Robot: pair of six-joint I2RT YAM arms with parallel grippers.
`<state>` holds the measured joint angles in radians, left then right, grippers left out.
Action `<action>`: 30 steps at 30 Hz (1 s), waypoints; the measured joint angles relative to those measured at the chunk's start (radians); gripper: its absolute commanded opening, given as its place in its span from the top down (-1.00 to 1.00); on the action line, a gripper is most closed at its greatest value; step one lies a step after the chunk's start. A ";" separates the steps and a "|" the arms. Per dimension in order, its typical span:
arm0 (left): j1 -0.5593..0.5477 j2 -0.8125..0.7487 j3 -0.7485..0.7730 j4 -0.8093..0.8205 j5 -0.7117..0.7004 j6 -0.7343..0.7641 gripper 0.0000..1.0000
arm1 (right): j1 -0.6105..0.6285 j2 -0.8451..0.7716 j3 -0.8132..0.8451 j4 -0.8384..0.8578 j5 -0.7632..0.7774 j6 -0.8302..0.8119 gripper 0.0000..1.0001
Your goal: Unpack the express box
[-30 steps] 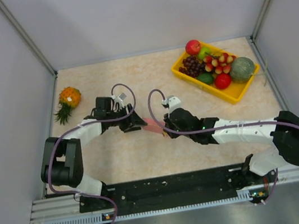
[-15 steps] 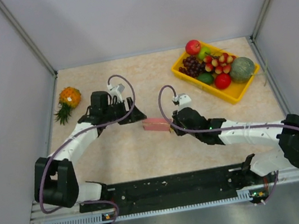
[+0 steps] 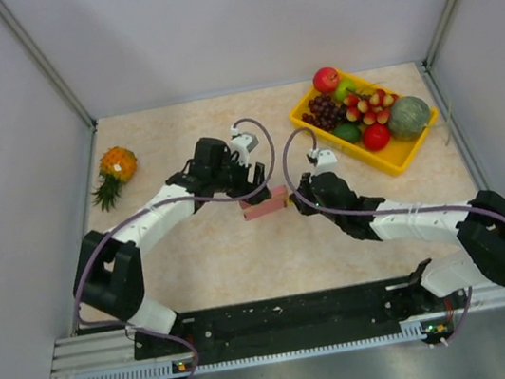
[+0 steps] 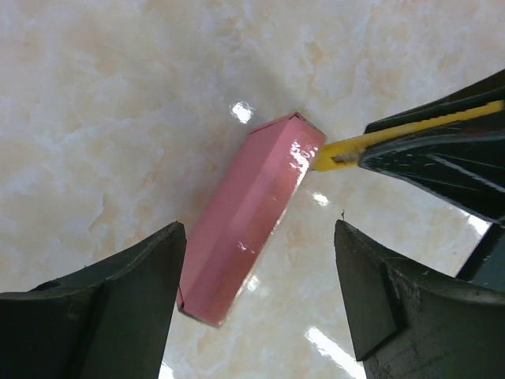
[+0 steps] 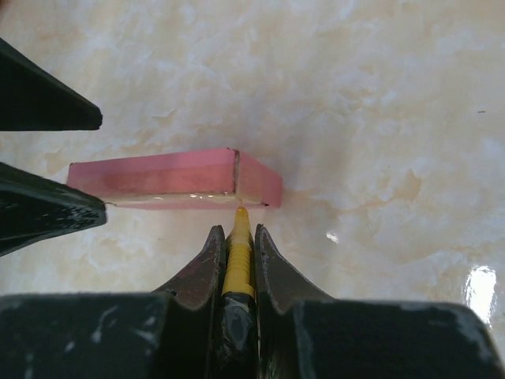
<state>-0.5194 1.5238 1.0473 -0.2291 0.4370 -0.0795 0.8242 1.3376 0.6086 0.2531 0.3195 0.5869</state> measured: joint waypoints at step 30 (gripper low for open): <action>-0.134 0.274 0.168 -0.171 -0.128 0.250 0.25 | -0.120 -0.244 -0.181 0.151 -0.044 -0.045 1.00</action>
<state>-0.6533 1.7977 1.2156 -0.4004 0.3088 0.1707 0.7040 1.0935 0.4274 0.4046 0.2752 0.5415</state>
